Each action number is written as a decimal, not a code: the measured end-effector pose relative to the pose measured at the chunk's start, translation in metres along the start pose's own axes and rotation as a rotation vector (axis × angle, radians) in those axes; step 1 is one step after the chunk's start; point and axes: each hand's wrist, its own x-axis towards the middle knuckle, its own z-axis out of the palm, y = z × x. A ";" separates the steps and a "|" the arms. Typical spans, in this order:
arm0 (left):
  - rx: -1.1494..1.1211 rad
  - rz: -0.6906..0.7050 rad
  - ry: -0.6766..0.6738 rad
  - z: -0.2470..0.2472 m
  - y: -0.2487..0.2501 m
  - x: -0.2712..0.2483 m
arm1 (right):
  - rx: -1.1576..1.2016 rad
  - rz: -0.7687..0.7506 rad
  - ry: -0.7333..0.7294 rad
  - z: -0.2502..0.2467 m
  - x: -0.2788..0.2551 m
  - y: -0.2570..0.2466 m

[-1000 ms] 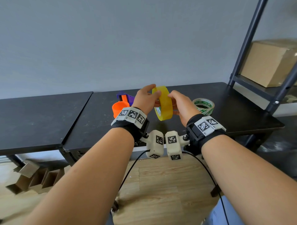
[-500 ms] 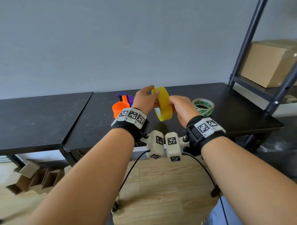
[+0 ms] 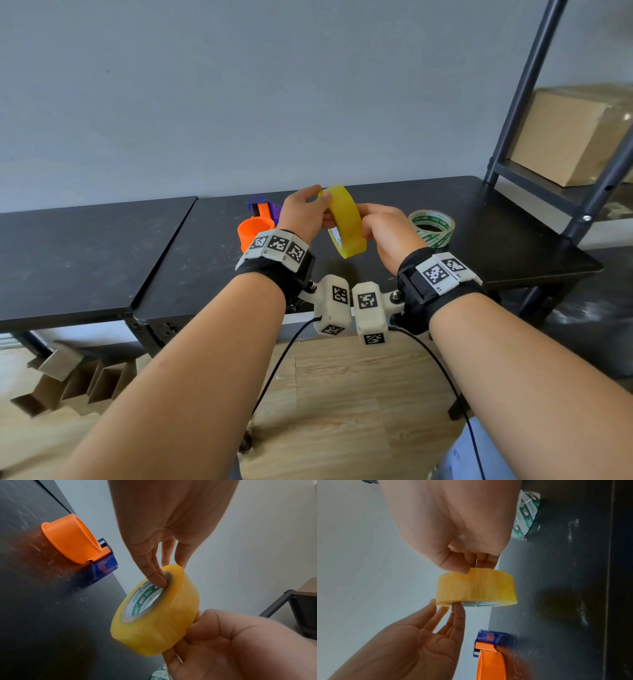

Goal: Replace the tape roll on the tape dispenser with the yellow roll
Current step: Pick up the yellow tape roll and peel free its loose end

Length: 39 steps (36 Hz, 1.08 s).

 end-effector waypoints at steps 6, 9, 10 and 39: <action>-0.100 -0.047 0.021 -0.003 0.003 0.000 | -0.067 -0.001 0.002 0.000 -0.002 0.002; -0.039 -0.043 0.002 -0.005 0.005 -0.002 | -0.093 -0.027 0.002 -0.001 -0.003 0.002; 0.020 -0.028 -0.005 -0.005 0.006 -0.003 | -0.097 -0.035 0.009 -0.001 -0.003 0.002; 0.838 0.601 0.064 -0.001 -0.001 -0.009 | -0.060 0.154 0.076 0.005 -0.006 -0.013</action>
